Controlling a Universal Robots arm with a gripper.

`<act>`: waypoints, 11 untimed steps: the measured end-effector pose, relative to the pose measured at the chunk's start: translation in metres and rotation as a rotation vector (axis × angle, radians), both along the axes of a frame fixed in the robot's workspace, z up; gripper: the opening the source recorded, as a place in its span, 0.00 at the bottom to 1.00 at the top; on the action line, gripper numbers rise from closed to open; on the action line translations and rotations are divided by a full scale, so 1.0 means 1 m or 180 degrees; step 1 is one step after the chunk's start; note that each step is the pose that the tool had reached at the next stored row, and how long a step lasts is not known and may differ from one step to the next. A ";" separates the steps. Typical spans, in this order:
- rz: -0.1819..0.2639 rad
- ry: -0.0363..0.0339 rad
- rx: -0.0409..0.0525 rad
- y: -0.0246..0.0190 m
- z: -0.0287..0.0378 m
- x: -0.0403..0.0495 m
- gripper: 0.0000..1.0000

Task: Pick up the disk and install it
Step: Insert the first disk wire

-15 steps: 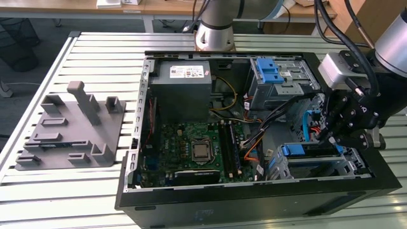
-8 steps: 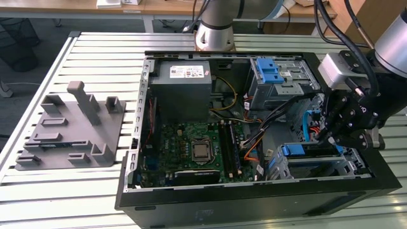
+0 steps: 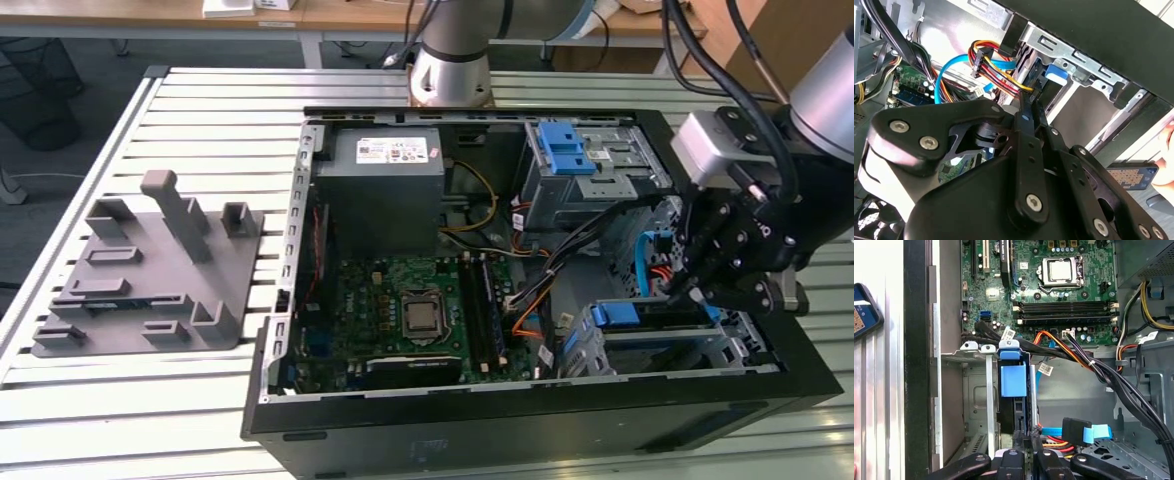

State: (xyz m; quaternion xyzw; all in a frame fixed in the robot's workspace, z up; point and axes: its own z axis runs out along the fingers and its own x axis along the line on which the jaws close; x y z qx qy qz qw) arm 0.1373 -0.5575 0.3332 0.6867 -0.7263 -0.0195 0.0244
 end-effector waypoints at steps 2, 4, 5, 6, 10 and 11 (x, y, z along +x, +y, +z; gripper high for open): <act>-0.0006 0.0001 -0.0001 -0.0004 -0.0003 0.0007 0.16; -0.0008 0.0002 -0.0001 -0.0008 -0.0009 0.0007 0.16; -0.0008 0.0002 -0.0001 -0.0010 -0.0013 0.0008 0.16; -0.0009 0.0002 -0.0001 -0.0010 -0.0018 0.0008 0.16; -0.0012 0.0003 -0.0001 -0.0011 -0.0028 0.0009 0.16; -0.0012 0.0003 -0.0001 -0.0011 -0.0029 0.0009 0.16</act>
